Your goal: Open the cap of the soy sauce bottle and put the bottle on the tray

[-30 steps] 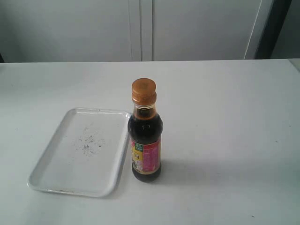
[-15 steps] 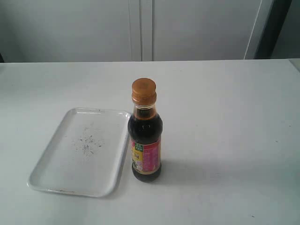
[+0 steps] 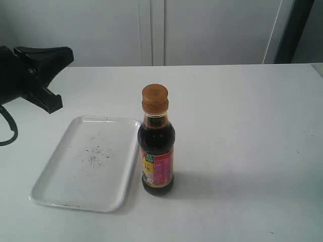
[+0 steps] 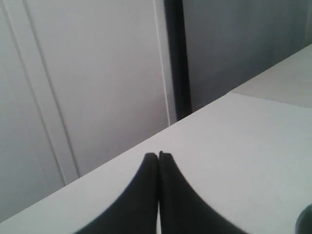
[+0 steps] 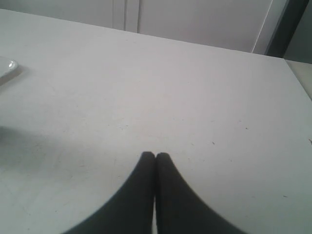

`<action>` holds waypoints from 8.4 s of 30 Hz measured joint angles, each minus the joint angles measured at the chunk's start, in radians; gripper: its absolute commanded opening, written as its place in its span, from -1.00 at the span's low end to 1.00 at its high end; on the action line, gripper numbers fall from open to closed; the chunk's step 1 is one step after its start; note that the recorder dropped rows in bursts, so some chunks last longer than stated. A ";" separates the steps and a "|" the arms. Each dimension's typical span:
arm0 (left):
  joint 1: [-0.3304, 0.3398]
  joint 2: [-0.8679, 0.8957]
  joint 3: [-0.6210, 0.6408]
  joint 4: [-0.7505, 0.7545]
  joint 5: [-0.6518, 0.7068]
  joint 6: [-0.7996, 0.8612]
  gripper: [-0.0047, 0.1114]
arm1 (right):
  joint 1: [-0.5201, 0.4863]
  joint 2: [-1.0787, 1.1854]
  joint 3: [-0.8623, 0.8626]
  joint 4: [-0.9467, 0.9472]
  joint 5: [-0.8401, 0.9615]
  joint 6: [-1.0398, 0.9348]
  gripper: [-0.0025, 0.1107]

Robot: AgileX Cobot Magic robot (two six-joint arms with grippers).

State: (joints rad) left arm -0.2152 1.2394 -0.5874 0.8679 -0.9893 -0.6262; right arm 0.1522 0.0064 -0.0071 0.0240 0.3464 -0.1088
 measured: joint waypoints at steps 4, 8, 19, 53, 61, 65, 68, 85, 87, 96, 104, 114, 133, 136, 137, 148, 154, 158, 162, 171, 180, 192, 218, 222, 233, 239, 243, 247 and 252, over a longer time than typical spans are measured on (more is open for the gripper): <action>0.000 0.066 -0.019 0.045 -0.161 -0.039 -0.12 | 0.000 0.000 0.000 0.000 0.000 0.000 -0.96; -0.002 0.116 -0.081 0.130 -0.205 -0.156 0.61 | 0.000 0.000 0.000 0.000 0.000 0.000 -0.96; -0.107 0.161 -0.152 0.228 -0.214 -0.304 0.81 | 0.000 0.000 0.000 0.000 0.000 0.000 -0.96; -0.338 0.288 -0.175 0.036 -0.211 -0.151 0.81 | 0.000 0.000 0.000 0.000 0.000 0.000 -0.96; -0.340 0.368 -0.190 0.041 -0.218 -0.142 0.81 | 0.000 0.000 0.002 0.000 0.000 0.000 -0.96; -0.340 0.409 -0.190 0.049 -0.218 -0.130 0.81 | 0.000 0.000 0.002 0.000 0.000 0.000 -0.96; -0.340 0.430 -0.190 0.052 -0.218 -0.119 0.81 | 0.000 0.000 0.002 0.000 0.000 0.000 -0.96; -0.340 0.559 -0.190 0.070 -0.220 -0.050 0.77 | 0.000 0.000 0.002 0.000 0.000 0.000 -0.96; -0.340 0.571 -0.190 0.070 -0.220 -0.040 0.74 | 0.000 0.000 0.002 0.000 0.000 0.000 -0.96; -0.340 0.608 -0.190 0.070 -0.222 -0.005 0.73 | 0.000 0.000 0.002 0.000 0.000 0.000 -0.96; -0.340 0.663 -0.190 0.070 -0.223 0.048 0.73 | 0.000 0.000 0.002 0.000 0.000 0.000 -0.96; -0.340 0.674 -0.190 0.073 -0.223 0.082 0.31 | 0.000 0.000 0.002 0.000 0.000 0.000 -0.96; -0.342 0.674 -0.194 0.180 -0.245 0.123 -0.92 | 0.000 0.000 0.002 0.000 0.000 0.000 -0.96; -0.342 0.674 -0.194 0.182 -0.246 0.124 -0.92 | 0.000 0.000 0.002 0.000 0.000 0.000 -0.96; -0.342 0.674 -0.194 0.182 -0.246 0.124 -0.92 | 0.000 0.000 0.002 0.000 0.000 0.000 -0.96; -0.342 0.674 -0.197 0.190 -0.246 0.124 -0.92 | 0.000 0.000 0.002 -0.012 0.000 -0.023 -0.96; -0.342 0.674 -0.197 0.195 -0.246 0.131 -0.92 | 0.000 0.000 0.002 -0.040 -0.017 -0.064 -0.96; -0.342 0.674 -0.197 0.197 -0.246 0.133 -0.92 | 0.000 0.000 0.002 -0.044 -0.080 -0.067 -0.96; -0.342 0.674 -0.197 0.197 -0.248 0.135 -0.92 | 0.000 0.000 0.002 -0.037 -0.203 -0.067 -0.96; -0.342 0.674 -0.197 0.197 -0.248 0.135 -0.92 | 0.000 0.000 0.002 0.063 -0.452 0.157 -0.96; -0.342 0.674 -0.197 0.197 -0.248 0.135 -0.92 | 0.000 0.000 0.002 0.072 -0.467 0.284 -0.96; -0.342 0.674 -0.197 0.197 -0.248 0.135 -0.92 | 0.000 0.209 -0.113 0.027 -0.584 0.268 -0.96; -0.342 0.674 -0.197 0.198 -0.248 0.135 -0.92 | 0.000 1.228 -0.610 -0.698 -1.033 0.200 -0.96; -0.342 0.674 -0.197 0.198 -0.248 0.135 -0.92 | 0.000 1.351 -0.653 -0.773 -1.149 0.163 -0.96; -0.342 0.674 -0.197 0.200 -0.248 0.135 -0.92 | 0.000 1.667 -0.774 -0.939 -1.336 0.000 -0.96; -0.342 0.674 -0.197 0.200 -0.248 0.135 -0.92 | 0.000 1.750 -0.793 -0.981 -1.430 -0.105 -0.96; -0.342 0.674 -0.197 0.200 -0.248 0.135 -0.92 | 0.000 1.778 -0.793 -1.000 -1.443 -0.154 -0.96; -0.342 0.674 -0.199 0.202 -0.248 0.135 -0.92 | 0.016 1.784 -0.793 -1.001 -1.456 -0.191 -0.96; -0.342 0.674 -0.199 0.202 -0.248 0.135 -0.92 | 0.059 1.784 -0.793 -1.001 -1.458 -0.223 -0.96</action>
State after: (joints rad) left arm -0.5572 1.9131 -0.7863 1.0699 -1.2377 -0.4915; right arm 0.2115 1.7903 -0.7996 -0.9766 -1.1121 -0.3322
